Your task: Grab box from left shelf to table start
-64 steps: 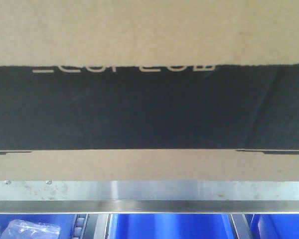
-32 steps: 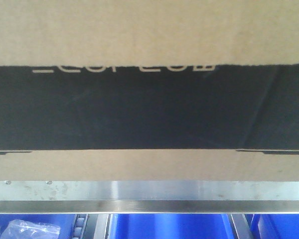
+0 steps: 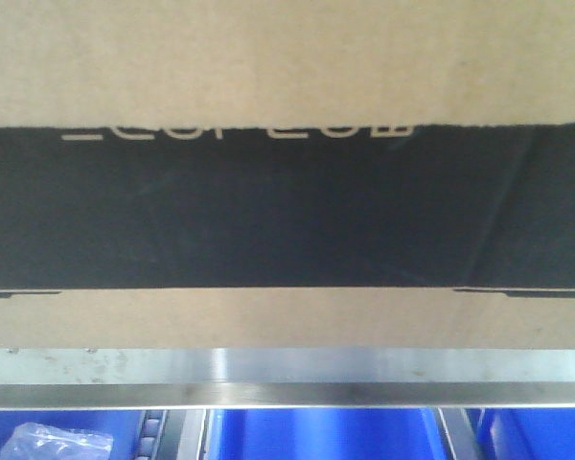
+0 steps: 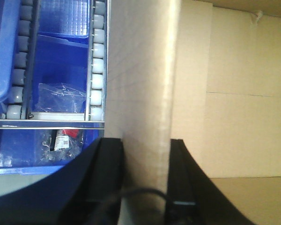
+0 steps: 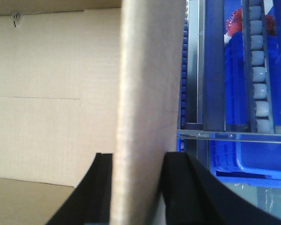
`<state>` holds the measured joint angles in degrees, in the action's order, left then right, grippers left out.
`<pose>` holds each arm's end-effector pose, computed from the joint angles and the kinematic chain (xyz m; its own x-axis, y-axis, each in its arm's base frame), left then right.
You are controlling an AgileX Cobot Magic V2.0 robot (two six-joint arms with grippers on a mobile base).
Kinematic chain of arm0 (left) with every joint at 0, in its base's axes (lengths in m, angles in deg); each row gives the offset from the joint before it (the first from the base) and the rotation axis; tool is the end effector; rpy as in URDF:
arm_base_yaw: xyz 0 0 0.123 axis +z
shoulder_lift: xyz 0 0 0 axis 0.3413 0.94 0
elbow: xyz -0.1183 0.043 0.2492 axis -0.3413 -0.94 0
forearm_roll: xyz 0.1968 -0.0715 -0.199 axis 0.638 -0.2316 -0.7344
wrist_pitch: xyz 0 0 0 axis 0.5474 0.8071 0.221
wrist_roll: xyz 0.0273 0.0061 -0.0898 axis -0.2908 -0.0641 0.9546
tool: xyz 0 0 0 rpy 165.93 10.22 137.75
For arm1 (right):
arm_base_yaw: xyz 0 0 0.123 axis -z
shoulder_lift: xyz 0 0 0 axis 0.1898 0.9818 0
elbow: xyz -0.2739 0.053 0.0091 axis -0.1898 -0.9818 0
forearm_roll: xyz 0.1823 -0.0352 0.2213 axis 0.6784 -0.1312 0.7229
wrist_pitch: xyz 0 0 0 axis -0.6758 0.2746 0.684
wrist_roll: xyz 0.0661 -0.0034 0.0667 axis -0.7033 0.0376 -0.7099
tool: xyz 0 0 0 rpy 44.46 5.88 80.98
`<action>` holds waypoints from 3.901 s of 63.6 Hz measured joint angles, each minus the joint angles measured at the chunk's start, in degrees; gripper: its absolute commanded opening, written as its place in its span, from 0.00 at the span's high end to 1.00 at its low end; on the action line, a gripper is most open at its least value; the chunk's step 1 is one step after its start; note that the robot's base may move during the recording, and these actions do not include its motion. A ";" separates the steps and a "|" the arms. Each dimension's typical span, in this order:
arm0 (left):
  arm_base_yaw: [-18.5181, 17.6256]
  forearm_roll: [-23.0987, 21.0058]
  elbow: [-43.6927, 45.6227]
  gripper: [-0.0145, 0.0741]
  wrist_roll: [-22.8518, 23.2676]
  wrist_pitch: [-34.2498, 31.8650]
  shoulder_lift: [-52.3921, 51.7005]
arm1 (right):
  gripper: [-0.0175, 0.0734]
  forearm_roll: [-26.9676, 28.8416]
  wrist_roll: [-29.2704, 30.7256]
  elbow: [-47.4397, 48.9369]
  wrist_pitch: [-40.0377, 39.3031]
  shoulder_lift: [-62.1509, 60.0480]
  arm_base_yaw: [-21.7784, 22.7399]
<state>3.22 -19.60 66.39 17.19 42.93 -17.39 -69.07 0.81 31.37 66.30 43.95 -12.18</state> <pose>0.0976 -0.0303 0.4548 -0.6083 -0.0317 -0.7931 0.1743 0.9695 -0.1724 0.1070 0.0222 0.4424 -0.6334 0.1332 -0.7623 -0.0936 0.9646 0.2464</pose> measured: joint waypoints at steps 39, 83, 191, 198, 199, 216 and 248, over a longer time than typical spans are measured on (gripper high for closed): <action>0.00 0.00 0.00 0.85 0.00 0.00 0.00 | 0.75 0.00 0.00 0.00 0.00 0.00 0.00; 0.00 0.00 0.00 0.85 0.00 0.00 0.00 | 0.75 0.00 0.00 0.00 0.00 0.00 0.00; 0.00 0.00 0.00 0.85 0.00 0.00 -0.04 | 0.75 0.00 0.00 0.00 0.00 -0.05 0.00; 0.00 0.00 0.00 0.85 0.00 0.00 -0.14 | 0.75 0.00 0.00 0.00 0.00 -0.05 0.00; 0.00 0.00 0.00 0.85 0.00 0.00 -0.18 | 0.75 0.10 0.00 0.00 0.00 -0.05 0.00; 0.00 -0.33 0.00 0.85 0.00 0.00 -0.32 | 0.75 0.10 0.00 0.00 0.00 -0.05 0.00; 0.00 -0.58 0.00 0.85 0.00 0.00 -0.32 | 0.75 0.00 0.00 0.00 0.00 -0.05 0.00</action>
<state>3.22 -20.18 66.39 17.19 42.93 -17.71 -69.07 0.81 31.37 66.30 43.90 -12.18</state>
